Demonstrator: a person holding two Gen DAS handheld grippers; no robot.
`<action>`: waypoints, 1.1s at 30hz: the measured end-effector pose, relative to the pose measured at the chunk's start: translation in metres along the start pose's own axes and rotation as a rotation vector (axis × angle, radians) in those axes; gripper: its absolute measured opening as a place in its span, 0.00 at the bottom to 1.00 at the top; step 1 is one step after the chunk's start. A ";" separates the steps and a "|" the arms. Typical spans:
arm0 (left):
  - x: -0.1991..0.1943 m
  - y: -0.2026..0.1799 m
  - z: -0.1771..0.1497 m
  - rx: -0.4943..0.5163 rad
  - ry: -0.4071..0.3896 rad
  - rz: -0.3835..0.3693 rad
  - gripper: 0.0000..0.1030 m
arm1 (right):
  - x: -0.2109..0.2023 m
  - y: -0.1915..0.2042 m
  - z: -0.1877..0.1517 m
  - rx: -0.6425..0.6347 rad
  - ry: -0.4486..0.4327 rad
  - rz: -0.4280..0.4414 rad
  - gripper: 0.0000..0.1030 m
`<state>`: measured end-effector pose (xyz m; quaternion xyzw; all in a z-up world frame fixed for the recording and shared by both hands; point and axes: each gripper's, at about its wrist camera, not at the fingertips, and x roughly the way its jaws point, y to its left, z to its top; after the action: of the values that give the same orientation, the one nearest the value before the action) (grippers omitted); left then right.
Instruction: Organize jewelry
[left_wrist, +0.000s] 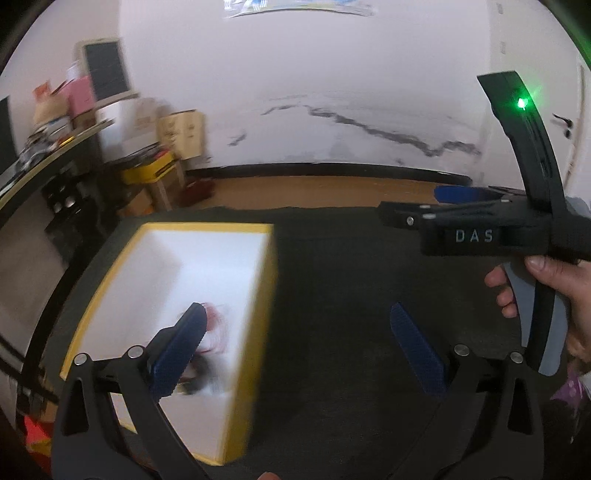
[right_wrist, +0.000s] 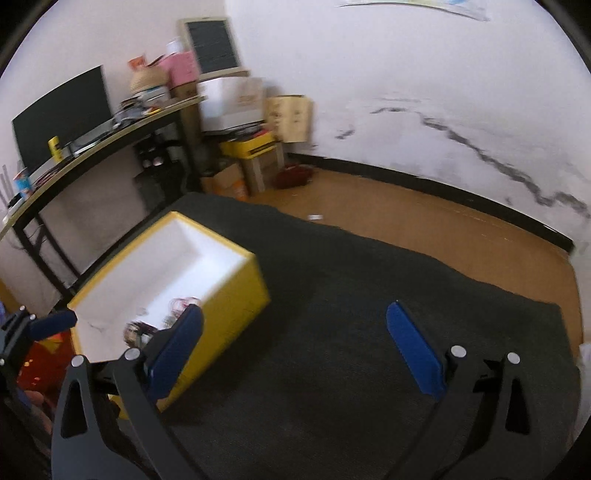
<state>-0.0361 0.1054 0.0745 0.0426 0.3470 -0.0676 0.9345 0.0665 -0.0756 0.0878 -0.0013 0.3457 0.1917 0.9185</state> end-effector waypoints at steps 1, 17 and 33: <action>0.001 -0.013 0.002 0.013 -0.002 -0.017 0.94 | -0.006 -0.010 -0.006 0.012 -0.001 -0.019 0.93; 0.040 -0.119 -0.002 0.099 0.029 -0.108 0.94 | -0.064 -0.133 -0.111 0.206 -0.015 -0.290 0.93; 0.105 -0.129 -0.020 0.080 0.096 -0.080 0.94 | -0.035 -0.160 -0.182 0.316 0.020 -0.391 0.93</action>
<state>0.0097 -0.0298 -0.0130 0.0692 0.3897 -0.1168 0.9109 -0.0159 -0.2609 -0.0493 0.0737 0.3737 -0.0463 0.9235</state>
